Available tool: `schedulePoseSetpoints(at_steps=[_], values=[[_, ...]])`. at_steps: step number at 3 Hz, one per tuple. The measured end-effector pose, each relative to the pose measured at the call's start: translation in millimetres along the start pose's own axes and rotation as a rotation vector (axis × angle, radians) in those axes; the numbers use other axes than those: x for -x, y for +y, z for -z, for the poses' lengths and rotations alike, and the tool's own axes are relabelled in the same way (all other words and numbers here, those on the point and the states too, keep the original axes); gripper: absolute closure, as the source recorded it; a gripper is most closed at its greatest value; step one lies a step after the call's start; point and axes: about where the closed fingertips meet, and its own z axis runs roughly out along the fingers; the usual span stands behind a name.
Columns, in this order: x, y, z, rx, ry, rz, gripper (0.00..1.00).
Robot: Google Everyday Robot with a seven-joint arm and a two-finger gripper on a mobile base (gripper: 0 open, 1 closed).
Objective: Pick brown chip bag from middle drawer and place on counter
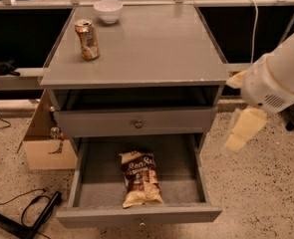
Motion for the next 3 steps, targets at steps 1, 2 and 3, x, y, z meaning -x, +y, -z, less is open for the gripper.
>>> schedulePoseSetpoints(at_steps=[1,2,3], values=[[-0.4,6.4,-86.5,0.040,-0.012,-0.058,0.00],[2.9,8.3,-169.0,0.065,0.014,-0.109,0.00],[12.2,3.9,-234.0,0.081,0.064,-0.176,0.00]])
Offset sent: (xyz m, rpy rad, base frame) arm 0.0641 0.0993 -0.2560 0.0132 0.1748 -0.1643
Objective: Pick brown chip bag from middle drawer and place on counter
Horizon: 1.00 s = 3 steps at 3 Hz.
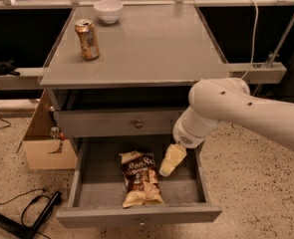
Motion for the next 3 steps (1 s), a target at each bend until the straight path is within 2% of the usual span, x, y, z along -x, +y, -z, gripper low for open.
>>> schedulePoseSetpoints(at_steps=[1,2,3], values=[[6.9,0.5,-10.7,0.005,0.007,-0.060,0.00],[6.6,0.5,-10.6,0.005,0.007,-0.061,0.00],[6.1,-8.3,-38.5,0.013,0.033,-0.111,0.00]])
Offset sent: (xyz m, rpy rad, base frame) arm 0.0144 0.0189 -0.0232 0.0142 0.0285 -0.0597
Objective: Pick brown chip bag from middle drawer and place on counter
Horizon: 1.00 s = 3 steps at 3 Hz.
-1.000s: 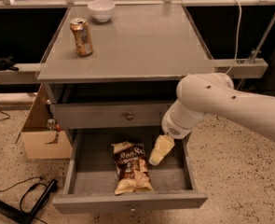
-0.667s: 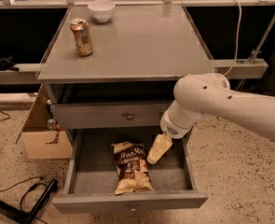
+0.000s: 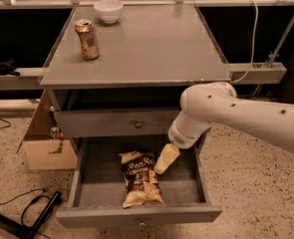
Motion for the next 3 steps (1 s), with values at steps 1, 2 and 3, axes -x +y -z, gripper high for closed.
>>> schedulePoseSetpoints(at_steps=[1,2,3], values=[[-0.3,-27.9,-74.1,0.002,0.078,-0.125,0.00],[1.5,-42.4,-134.3,0.023,0.117,-0.251,0.00],[9.0,-33.5,-180.7,0.084,0.128,-0.330,0.00]])
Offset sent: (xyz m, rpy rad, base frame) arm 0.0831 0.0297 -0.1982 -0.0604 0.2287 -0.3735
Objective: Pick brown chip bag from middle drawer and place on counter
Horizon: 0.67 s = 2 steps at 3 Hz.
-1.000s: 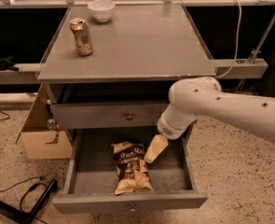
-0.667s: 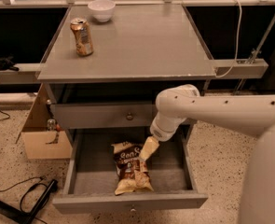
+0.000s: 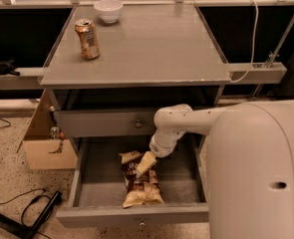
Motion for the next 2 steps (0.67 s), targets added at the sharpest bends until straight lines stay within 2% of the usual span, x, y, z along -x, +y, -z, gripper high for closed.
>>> schedulePoseSetpoints(at_steps=[1,2], values=[[1.9,26.0,-24.8,0.063,-0.012,-0.058,0.00],[2.2,27.6,-25.9,0.065,-0.013,-0.060,0.00]])
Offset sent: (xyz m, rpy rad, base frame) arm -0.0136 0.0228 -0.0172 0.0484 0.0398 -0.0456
